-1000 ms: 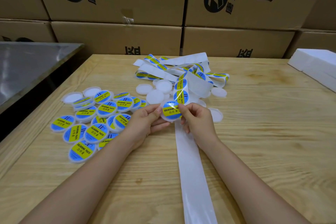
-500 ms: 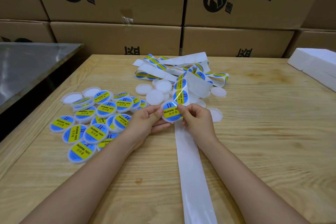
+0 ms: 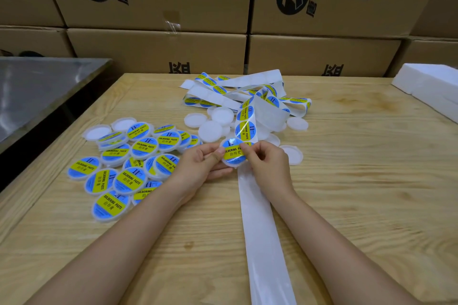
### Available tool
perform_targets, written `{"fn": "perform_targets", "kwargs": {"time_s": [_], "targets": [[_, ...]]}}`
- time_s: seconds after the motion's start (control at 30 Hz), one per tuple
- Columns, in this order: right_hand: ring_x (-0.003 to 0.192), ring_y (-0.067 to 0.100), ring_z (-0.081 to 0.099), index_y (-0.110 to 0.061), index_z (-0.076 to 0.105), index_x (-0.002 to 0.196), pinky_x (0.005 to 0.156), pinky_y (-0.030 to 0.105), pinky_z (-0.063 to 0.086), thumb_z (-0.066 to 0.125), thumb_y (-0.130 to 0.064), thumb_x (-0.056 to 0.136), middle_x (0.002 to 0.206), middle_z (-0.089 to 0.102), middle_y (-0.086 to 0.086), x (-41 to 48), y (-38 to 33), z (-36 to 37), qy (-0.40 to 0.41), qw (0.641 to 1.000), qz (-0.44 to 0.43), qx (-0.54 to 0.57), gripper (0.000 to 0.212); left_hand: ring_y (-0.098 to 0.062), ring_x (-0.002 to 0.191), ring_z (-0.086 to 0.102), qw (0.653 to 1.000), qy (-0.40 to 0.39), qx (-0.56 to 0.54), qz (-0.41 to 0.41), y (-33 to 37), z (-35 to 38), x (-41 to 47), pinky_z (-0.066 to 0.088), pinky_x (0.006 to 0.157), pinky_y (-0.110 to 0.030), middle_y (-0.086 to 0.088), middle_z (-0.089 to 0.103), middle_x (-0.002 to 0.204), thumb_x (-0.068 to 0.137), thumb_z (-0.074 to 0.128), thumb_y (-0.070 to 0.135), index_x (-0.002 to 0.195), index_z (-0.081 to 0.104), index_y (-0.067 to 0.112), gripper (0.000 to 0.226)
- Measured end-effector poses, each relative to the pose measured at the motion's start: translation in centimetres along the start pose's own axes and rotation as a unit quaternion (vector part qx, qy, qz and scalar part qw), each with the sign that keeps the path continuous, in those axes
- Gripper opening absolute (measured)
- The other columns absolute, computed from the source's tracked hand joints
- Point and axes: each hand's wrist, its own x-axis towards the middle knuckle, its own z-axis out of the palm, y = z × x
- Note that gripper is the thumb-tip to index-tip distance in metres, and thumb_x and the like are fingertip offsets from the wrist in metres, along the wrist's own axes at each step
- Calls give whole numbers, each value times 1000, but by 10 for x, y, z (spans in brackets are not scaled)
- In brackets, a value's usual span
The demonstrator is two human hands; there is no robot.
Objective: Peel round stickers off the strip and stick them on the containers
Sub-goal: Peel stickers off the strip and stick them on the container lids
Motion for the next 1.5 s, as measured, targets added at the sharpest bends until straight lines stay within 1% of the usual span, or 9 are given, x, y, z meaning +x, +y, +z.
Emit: {"fn": "perform_targets", "kwargs": {"time_s": [0.2, 0.4, 0.6, 0.77, 0.9, 1.07, 1.2, 1.37, 1.5], "targets": [[60, 13, 50, -9, 61, 71, 61, 29, 37, 67, -30, 85, 65, 60, -3, -4, -4, 0, 12, 989, -70, -133, 26, -16, 78, 71, 1000, 17, 16, -1, -1, 2, -1, 56, 64, -22, -5, 74, 82, 95, 48, 8, 96, 65, 7, 17], [71, 22, 57, -9, 62, 74, 61, 38, 43, 66, -37, 85, 76, 63, 4, -9, -7, -1, 57, 948, -164, -266, 30, -16, 74, 71, 999, 37, 2, 6, -1, 5, -2, 56, 62, -22, -6, 73, 79, 94, 50, 7, 91, 65, 6, 16], [66, 30, 59, -5, 63, 76, 62, 41, 49, 71, -27, 81, 74, 59, 9, -8, -10, 0, 114, 933, -236, -247, 24, -18, 72, 71, 998, 45, -49, 0, -2, 10, -2, 57, 63, -24, -9, 73, 76, 94, 50, 7, 82, 65, 5, 19], [69, 11, 57, -23, 51, 127, 67, 25, 44, 72, -31, 80, 81, 59, -8, -5, -8, 0, 47, 990, -72, -113, 53, -21, 74, 71, 997, 48, -66, -13, -2, 10, -1, 56, 63, -24, -14, 71, 81, 94, 50, 7, 84, 65, 4, 18], [71, 6, 64, -23, 67, 90, 67, 25, 50, 64, -20, 88, 73, 68, -9, -5, -5, 2, 15, 999, -37, 11, 5, -20, 80, 71, 997, 2, -70, -22, 1, 9, -3, 57, 66, -25, -11, 73, 87, 95, 47, 6, 95, 65, 3, 19], [55, 3, 53, -20, 51, 64, 54, 16, 41, 63, -23, 89, 58, 59, -8, -6, -3, 2, 54, 998, -18, 18, 27, -19, 78, 71, 999, -24, -30, -19, 1, 11, -6, 57, 63, -25, -9, 74, 84, 94, 46, 4, 96, 65, 5, 19], [57, 19, 50, -8, 47, 67, 58, 33, 43, 72, -38, 79, 60, 55, 7, -6, -5, 2, 74, 997, 16, 11, 40, -17, 75, 71, 999, -33, 10, 9, -2, 14, -10, 57, 63, -24, -7, 73, 79, 93, 48, 3, 93, 66, 6, 18], [62, -1, 55, -18, 47, 80, 57, 16, 43, 76, -48, 69, 71, 58, -11, -10, -9, 6, 11, 999, 42, -3, 43, -12, 73, 69, 999, -9, 7, 38, -5, 14, -8, 57, 65, -24, -5, 72, 76, 90, 53, 7, 92, 68, 7, 15], [79, 5, 63, -21, 48, 93, 68, 22, 48, 74, -33, 79, 87, 65, -5, -10, -6, 7, -66, 995, 25, 71, 31, -14, 73, 70, 998, 17, -31, 45, -6, 12, -7, 56, 63, -23, -4, 72, 73, 79, 59, 18, 85, 69, 8, 15]]}}
